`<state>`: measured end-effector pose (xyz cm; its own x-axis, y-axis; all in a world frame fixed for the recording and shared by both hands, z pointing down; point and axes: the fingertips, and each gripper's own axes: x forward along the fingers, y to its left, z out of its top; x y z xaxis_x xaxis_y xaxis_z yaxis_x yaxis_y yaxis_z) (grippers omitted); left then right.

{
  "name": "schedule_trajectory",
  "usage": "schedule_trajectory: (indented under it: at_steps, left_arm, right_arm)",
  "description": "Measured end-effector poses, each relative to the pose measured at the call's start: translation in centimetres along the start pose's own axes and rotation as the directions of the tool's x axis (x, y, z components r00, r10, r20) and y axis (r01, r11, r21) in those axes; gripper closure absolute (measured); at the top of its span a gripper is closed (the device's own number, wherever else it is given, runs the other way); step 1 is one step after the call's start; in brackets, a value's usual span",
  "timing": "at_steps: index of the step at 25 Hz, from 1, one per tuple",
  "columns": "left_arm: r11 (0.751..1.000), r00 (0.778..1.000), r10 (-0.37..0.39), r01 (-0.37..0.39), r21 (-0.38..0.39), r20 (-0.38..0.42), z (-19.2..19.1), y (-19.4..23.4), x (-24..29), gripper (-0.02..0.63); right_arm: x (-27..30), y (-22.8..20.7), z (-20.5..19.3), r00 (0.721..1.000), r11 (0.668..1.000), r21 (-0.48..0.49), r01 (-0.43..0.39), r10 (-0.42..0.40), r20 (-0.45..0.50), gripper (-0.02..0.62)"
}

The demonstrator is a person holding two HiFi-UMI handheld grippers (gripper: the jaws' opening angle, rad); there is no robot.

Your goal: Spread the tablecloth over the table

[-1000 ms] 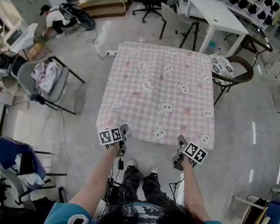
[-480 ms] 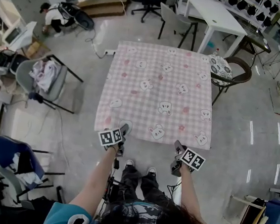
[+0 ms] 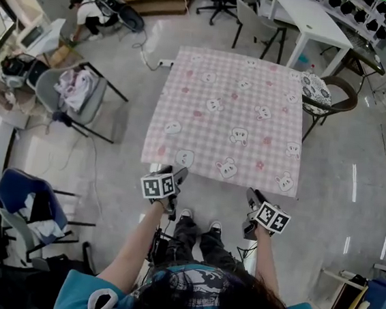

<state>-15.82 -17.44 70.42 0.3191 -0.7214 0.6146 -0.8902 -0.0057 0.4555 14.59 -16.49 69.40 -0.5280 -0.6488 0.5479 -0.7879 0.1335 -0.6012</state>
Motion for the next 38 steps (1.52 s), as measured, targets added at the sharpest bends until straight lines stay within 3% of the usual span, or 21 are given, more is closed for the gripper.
schedule_trajectory:
  at_steps: [5,10,13,18,26,30,38]
  left_arm:
    - [0.992,0.998,-0.035,0.028,0.121,0.061,1.9,-2.7,-2.7,0.311]
    - [0.956,0.979,-0.176,0.144,0.256,0.107,4.3,-8.1,-5.6,0.315]
    - [0.939,0.959,-0.241,0.191,0.287,0.148,4.9,-11.0,-7.9,0.339]
    - [0.924,0.939,-0.257,0.168,0.344,0.23,5.2,-13.8,-11.7,0.39]
    - [0.892,0.911,-0.301,0.165,0.42,0.282,4.9,-16.9,-15.6,0.484]
    - [0.881,0.883,-0.348,0.195,0.431,0.314,5.5,-17.9,-16.7,0.529]
    - [0.824,0.867,-0.425,0.252,0.508,0.259,6.8,-19.8,-18.0,0.563]
  right_arm:
    - [-1.3,3.1,2.2,0.998,0.987,-0.149,-0.059,0.062,0.01,0.445]
    - [-3.4,6.8,4.1,0.989,0.953,-0.267,-0.141,0.148,0.005,0.445]
    - [-5.1,8.7,5.0,0.979,0.932,-0.309,-0.189,0.203,0.013,0.445]
    - [-7.3,11.0,5.8,0.963,0.895,-0.372,-0.245,0.268,0.01,0.449]
    - [-10.0,14.5,5.7,0.924,0.849,-0.403,-0.341,0.382,0.023,0.471]
    - [-10.8,16.8,5.4,0.904,0.827,-0.422,-0.371,0.426,0.04,0.487]
    - [-12.3,20.7,5.7,0.885,0.817,-0.438,-0.376,0.456,0.091,0.526]
